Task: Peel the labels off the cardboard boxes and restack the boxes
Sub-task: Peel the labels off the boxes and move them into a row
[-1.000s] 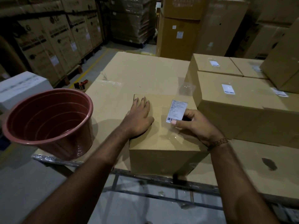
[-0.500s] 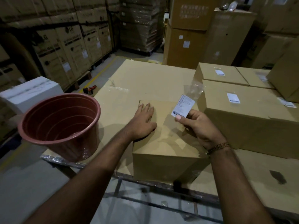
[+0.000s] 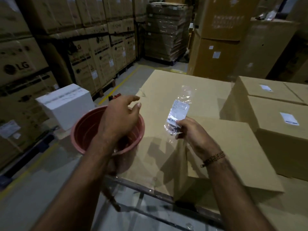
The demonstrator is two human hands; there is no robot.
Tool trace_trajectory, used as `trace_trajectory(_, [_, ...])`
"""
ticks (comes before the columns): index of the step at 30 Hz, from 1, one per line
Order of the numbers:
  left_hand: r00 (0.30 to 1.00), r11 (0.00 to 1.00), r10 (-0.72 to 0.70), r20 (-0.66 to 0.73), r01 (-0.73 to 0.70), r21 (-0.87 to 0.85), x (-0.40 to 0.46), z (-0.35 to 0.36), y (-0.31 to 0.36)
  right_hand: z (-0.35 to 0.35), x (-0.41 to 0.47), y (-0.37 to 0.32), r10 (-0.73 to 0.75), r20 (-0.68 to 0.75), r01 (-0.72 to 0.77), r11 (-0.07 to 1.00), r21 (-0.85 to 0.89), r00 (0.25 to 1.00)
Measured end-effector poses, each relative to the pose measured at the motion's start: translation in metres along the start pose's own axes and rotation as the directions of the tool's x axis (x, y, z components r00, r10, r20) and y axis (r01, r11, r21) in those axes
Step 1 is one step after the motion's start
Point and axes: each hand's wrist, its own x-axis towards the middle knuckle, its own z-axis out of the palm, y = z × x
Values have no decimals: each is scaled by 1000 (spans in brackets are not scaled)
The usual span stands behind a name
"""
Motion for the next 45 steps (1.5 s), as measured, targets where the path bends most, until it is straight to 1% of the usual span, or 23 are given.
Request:
trace_trajectory(3, [999,995,-44,22,42,85,13,-32,-44,43,18,1,-2,31,6,992,-127,1000])
trace_trajectory(6, [993,984,-76,87,60,166,21,-50,-86,81,28,1,-15,42,24,977,-211,999])
trace_trajectory(9, [988,969,-73,137,37,244,29,-55,-124,114,38,5,-29,30,36,963,-268,999])
trace_trajectory(11, [984,962,-61,164,14,274,32,-56,-146,134,45,12,-12,-2,11,939,-343,1000])
trace_trajectory(13, [979,953,-67,193,6,302,34,-57,-166,152,50,16,13,-43,-31,901,-434,999])
trace_trajectory(17, [962,942,-80,260,-12,336,38,-55,-195,182,54,20,-41,-127,-47,787,-615,991])
trace_trajectory(20, [949,947,-77,306,-26,319,37,-52,-208,200,61,26,-53,-154,-74,697,-713,987])
trace_trajectory(23, [939,967,-77,335,-11,254,36,-47,-217,211,69,30,-35,-172,-115,610,-784,984])
trace_trajectory(28, [940,979,-70,335,1,202,35,-46,-217,221,76,34,20,-173,-163,453,-876,985])
trace_trajectory(30, [941,979,-69,330,0,204,33,-46,-217,224,79,33,42,-163,-165,424,-890,986])
trace_trajectory(34, [943,975,-72,324,-2,222,32,-44,-220,230,88,31,54,-149,-158,423,-892,987])
trace_trajectory(35, [944,975,-68,323,-7,224,32,-44,-219,232,89,31,66,-143,-157,395,-905,988])
trace_trajectory(37, [943,976,-65,325,-8,218,32,-46,-218,234,91,32,109,-133,-159,292,-943,985])
trace_trajectory(39, [944,979,-64,324,-4,206,31,-48,-217,233,90,32,93,-152,-170,232,-958,984])
trace_trajectory(41, [946,980,-61,317,-3,197,29,-50,-215,227,89,29,4,-170,-166,258,-952,985])
trace_trajectory(43, [950,982,-52,308,-8,190,29,-52,-211,219,84,23,-73,-179,-146,325,-934,981])
trace_trajectory(45, [959,982,-31,282,-24,188,29,-53,-205,210,79,14,-117,-184,-126,388,-913,976])
